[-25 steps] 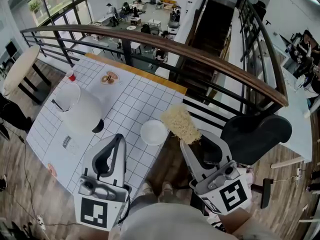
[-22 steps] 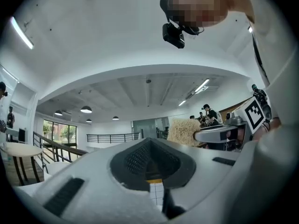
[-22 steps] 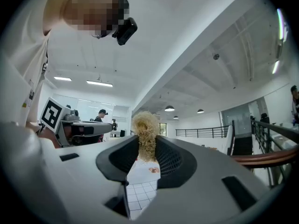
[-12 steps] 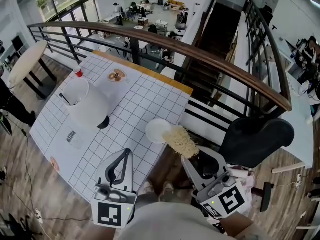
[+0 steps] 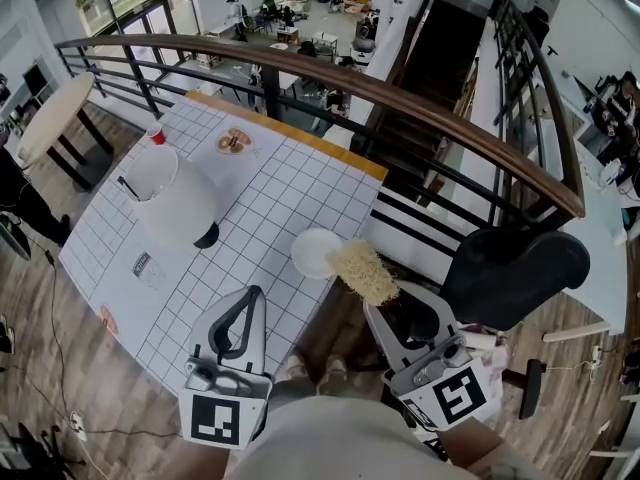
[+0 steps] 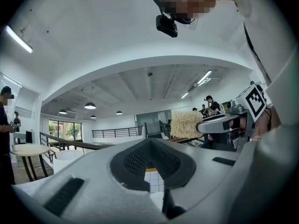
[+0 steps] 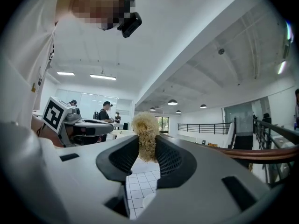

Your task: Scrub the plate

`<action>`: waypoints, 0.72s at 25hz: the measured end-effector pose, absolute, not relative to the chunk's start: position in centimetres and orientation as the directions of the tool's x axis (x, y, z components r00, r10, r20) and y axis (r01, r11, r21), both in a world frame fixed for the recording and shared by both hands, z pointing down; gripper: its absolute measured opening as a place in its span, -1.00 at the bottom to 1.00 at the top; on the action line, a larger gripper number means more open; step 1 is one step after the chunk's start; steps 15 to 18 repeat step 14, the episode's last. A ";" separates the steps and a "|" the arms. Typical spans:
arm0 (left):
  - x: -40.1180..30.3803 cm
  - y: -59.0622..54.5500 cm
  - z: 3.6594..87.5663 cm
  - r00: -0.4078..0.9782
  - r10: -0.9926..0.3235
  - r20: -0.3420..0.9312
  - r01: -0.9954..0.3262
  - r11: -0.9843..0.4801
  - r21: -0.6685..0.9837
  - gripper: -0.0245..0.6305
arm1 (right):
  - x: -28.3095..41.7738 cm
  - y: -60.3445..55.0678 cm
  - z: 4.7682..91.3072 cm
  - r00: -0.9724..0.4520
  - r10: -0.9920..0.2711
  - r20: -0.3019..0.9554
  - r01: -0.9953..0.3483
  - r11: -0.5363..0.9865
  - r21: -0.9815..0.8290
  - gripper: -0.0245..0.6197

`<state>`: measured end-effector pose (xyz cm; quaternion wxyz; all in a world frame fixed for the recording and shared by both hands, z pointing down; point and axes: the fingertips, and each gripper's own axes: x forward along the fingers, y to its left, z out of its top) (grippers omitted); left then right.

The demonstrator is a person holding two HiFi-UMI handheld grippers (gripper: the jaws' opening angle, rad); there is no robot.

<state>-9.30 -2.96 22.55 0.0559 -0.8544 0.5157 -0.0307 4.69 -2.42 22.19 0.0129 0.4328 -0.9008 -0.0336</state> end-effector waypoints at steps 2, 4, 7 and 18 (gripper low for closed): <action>-9.1 -3.2 22.3 0.466 -0.885 -0.006 -0.878 -0.461 -0.128 -0.88 | 4.9 -2.7 22.2 -0.619 -0.785 -0.006 -0.783 0.618 0.068 -0.58; -9.0 -3.4 22.2 0.466 -0.885 -0.006 -0.878 -0.462 -0.125 -0.88 | 5.0 -2.9 22.2 -0.616 -0.788 -0.008 -0.787 0.614 0.065 -0.58; -9.0 -3.4 22.5 0.470 -0.882 -0.004 -0.876 -0.466 -0.126 -0.88 | 5.0 -2.9 22.4 -0.611 -0.791 -0.004 -0.789 0.609 0.075 -0.58; -8.9 -3.6 22.8 0.474 -0.881 0.007 -0.873 -0.471 -0.126 -0.88 | 4.9 -3.2 22.5 -0.606 -0.796 0.001 -0.790 0.602 0.112 -0.58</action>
